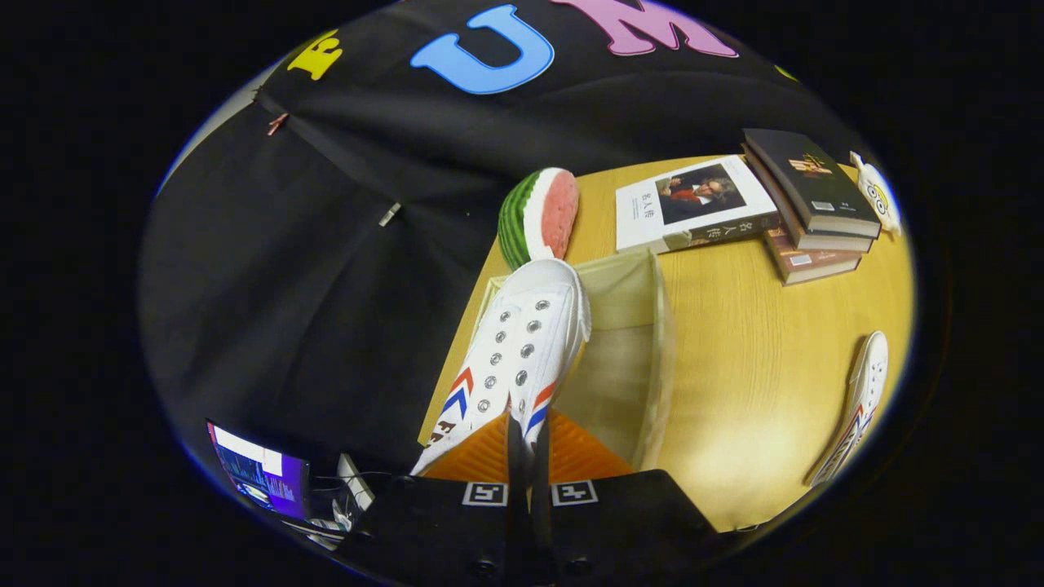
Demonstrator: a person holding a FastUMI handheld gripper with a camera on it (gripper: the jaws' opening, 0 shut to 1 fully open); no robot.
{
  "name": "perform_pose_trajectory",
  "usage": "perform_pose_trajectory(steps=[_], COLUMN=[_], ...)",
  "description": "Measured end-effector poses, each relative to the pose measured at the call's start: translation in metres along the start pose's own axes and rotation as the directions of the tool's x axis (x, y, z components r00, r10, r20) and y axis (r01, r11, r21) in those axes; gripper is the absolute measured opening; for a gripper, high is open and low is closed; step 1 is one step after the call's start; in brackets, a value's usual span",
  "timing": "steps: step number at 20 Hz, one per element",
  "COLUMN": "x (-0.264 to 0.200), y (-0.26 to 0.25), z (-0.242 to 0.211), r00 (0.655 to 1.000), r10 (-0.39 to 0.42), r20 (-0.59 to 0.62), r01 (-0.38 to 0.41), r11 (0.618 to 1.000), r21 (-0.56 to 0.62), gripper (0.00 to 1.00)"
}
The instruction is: Open the storage box then place both shoes into the box .Put the left shoe in first, then the right shoe, with the right side of both shoes facing outward in a uniform manner.
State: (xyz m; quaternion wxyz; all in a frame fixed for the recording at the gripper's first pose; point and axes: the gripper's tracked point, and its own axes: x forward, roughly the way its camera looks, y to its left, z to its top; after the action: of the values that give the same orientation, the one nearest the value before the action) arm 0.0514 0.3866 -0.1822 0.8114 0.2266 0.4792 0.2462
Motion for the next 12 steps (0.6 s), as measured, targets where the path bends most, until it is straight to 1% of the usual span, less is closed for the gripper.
perform_pose_trajectory(steps=[2,5,7,9,10,12], x=[0.022,0.040,0.043,0.040,0.039,0.038], y=[-0.001,-0.003,-0.004,-0.004,-0.004,-0.001], z=[-0.007,-0.012,-0.026,-0.033,-0.032,-0.026], r00=[1.000,0.998,0.997,0.997,0.997,0.994], r10=[-0.025,-0.062,-0.075,-0.078,-0.077,-0.080], r20=[-0.013,0.010,0.001,0.009,0.028,0.068], r01=[0.025,0.063,0.075,0.079,0.077,0.080], r11=[0.999,0.998,0.996,0.997,0.997,0.997], r21=[0.026,-0.022,-0.045,-0.006,0.006,-0.009], gripper=[0.05,0.05,0.05,0.05,0.05,0.05])
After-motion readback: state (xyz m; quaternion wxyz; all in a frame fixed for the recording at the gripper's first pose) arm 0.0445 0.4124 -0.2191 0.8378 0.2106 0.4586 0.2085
